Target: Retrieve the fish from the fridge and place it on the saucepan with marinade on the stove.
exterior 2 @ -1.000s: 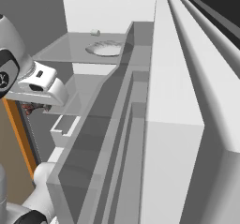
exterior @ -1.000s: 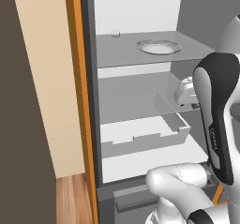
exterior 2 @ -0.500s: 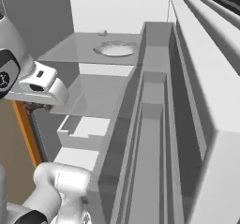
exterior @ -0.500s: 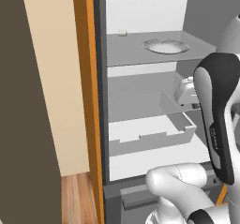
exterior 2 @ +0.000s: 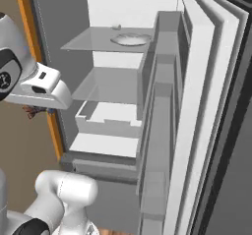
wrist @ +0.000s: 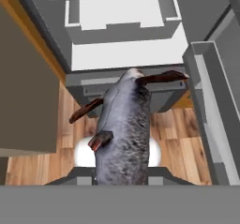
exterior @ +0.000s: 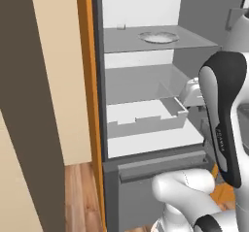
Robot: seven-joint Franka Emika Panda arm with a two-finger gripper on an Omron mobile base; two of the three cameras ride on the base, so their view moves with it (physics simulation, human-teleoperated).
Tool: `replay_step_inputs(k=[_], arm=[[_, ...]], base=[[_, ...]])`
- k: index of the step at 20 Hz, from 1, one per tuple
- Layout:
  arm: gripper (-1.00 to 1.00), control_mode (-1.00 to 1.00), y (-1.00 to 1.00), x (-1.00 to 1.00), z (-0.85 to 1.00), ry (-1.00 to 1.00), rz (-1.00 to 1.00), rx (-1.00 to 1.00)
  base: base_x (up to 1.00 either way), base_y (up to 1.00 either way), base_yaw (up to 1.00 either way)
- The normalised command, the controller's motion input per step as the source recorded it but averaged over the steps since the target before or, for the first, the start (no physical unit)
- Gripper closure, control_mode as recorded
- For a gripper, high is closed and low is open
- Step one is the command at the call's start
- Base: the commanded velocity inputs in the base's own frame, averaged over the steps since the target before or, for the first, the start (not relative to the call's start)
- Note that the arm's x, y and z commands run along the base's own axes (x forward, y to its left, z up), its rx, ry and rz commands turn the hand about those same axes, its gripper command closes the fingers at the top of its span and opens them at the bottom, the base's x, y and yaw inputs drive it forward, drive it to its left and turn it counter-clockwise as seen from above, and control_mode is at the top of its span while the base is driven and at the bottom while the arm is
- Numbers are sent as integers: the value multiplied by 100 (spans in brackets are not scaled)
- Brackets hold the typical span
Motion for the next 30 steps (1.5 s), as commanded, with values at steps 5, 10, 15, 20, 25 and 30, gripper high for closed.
replay_step_inputs(k=[5, 10, 15, 20, 25, 30], arm=[[100, 100, 0, 0, 0, 0, 0, 0], [100, 100, 0, 0, 0, 0, 0, 0], [100, 100, 0, 0, 0, 0, 0, 0], [100, 100, 0, 0, 0, 0, 0, 0], [100, 100, 0, 0, 0, 0, 0, 0], [100, 100, 0, 0, 0, 0, 0, 0]], base=[[-100, 15, -6], [-82, 65, -19], [-83, 55, -57], [-60, 1, -95], [-57, 0, -97], [-58, 0, -93]])
